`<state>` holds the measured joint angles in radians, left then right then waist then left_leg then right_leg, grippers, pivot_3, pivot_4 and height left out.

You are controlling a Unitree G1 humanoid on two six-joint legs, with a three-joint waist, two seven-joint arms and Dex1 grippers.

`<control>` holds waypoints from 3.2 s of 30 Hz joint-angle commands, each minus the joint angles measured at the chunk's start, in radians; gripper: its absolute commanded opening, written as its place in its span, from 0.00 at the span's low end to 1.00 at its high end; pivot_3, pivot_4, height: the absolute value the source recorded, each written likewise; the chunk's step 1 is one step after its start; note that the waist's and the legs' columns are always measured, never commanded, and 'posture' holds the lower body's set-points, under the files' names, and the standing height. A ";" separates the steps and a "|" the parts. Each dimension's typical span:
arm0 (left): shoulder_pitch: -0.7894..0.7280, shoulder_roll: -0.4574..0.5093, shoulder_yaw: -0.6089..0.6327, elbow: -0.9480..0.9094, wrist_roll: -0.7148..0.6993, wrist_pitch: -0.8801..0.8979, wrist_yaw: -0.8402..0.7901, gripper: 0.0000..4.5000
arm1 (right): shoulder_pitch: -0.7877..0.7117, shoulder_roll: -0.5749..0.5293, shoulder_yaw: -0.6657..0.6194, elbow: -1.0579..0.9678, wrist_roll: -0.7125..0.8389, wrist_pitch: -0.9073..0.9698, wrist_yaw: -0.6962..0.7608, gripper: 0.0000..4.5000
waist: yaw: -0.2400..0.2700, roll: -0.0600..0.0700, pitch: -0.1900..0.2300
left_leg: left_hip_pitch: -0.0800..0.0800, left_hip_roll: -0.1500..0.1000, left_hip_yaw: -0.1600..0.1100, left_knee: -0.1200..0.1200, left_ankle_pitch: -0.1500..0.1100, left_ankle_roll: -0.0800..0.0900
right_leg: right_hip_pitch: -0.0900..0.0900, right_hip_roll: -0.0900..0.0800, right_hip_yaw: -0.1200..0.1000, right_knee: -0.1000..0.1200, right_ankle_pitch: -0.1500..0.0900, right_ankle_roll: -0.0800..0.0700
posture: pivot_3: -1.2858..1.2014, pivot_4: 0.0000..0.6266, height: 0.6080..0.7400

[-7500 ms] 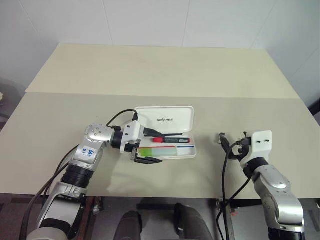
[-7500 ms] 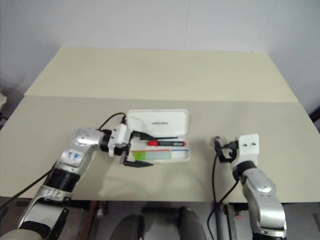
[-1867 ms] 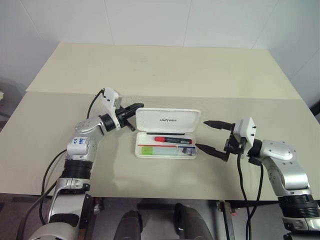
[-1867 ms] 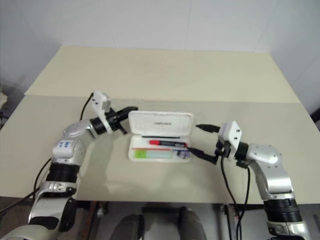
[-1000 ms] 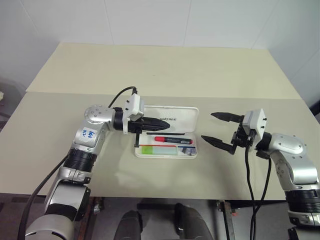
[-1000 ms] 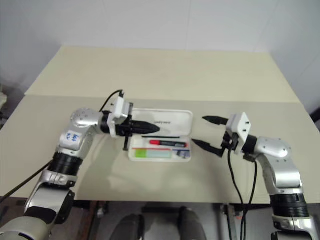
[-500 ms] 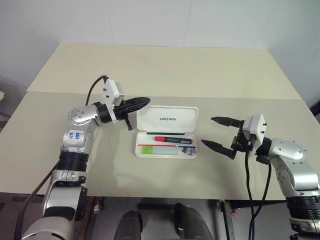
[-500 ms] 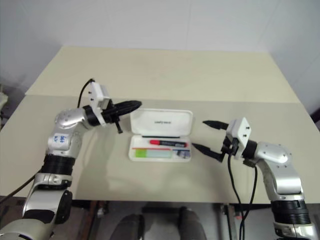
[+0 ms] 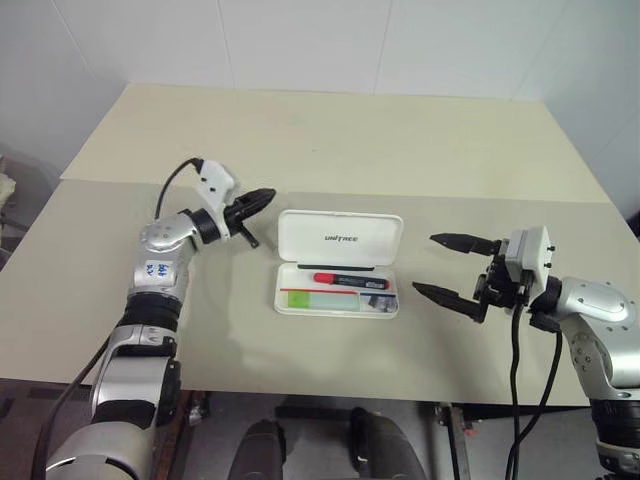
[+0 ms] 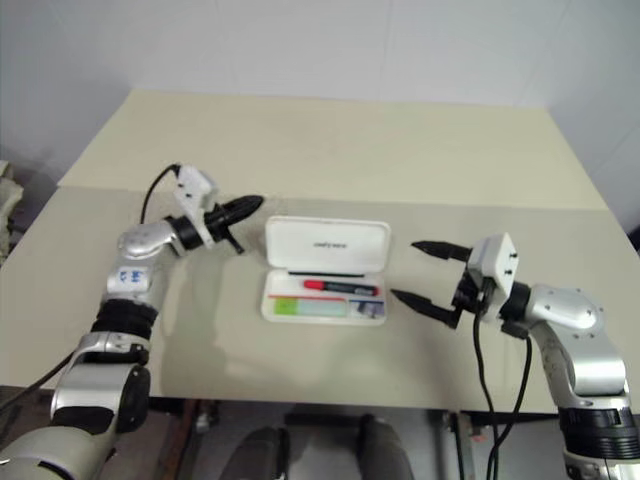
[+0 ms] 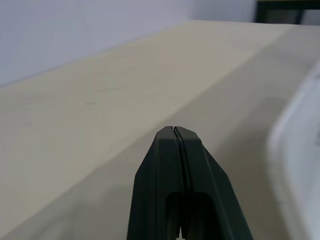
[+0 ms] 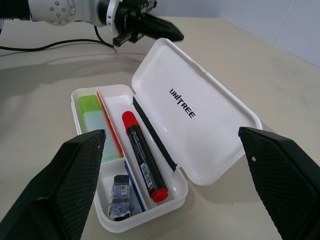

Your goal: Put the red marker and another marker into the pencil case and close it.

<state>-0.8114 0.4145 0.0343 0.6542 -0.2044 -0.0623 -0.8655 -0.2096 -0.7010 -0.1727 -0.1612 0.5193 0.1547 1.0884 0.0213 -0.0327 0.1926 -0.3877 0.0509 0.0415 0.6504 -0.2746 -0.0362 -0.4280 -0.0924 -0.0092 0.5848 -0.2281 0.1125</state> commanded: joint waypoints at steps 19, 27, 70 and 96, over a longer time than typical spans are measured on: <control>0.037 0.075 -0.117 -0.176 0.014 -0.024 -0.367 0.01 | -0.010 -0.031 -0.040 -0.102 0.066 0.077 -0.026 1.00 | 0.001 0.000 0.000 | 0.000 0.000 0.000 0.000 0.000 0.000 | 0.000 0.000 0.000 0.000 0.000 0.000 | 0.52 0.24 1.00; 0.078 0.101 -0.201 -0.296 0.030 0.049 -0.430 0.01 | -0.004 -0.067 -0.031 -0.162 0.110 0.162 -0.020 1.00 | 0.001 0.000 0.000 | 0.000 0.000 0.000 0.001 0.000 0.000 | 0.000 0.000 0.000 0.000 -0.001 -0.001 | 0.52 0.24 1.00; 0.205 0.043 -0.092 -0.441 0.005 0.171 -0.174 0.14 | 0.065 -0.013 -0.033 -0.128 0.060 0.080 -0.062 1.00 | -0.008 0.000 0.000 | 0.000 0.000 -0.001 0.002 0.000 0.001 | 0.001 0.000 0.001 0.001 -0.004 -0.007 | 0.52 0.24 1.00; 0.387 0.189 0.117 -0.619 -0.280 0.204 -0.273 0.99 | 0.063 -0.002 -0.076 0.120 -0.011 -0.189 0.028 1.00 | -0.022 0.000 0.000 | 0.001 0.000 -0.001 0.001 0.000 0.001 | 0.001 -0.001 0.001 0.002 -0.003 -0.006 | 0.52 0.24 1.00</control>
<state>-0.4223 0.5919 0.1473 0.0826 -0.4650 0.1403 -1.1334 -0.1422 -0.6946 -0.2032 -0.0316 0.4973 0.0016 1.1061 -0.0010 -0.0326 0.1924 -0.3868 0.0511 0.0409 0.6513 -0.2748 -0.0355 -0.4273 -0.0928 -0.0084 0.5865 -0.2313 0.1068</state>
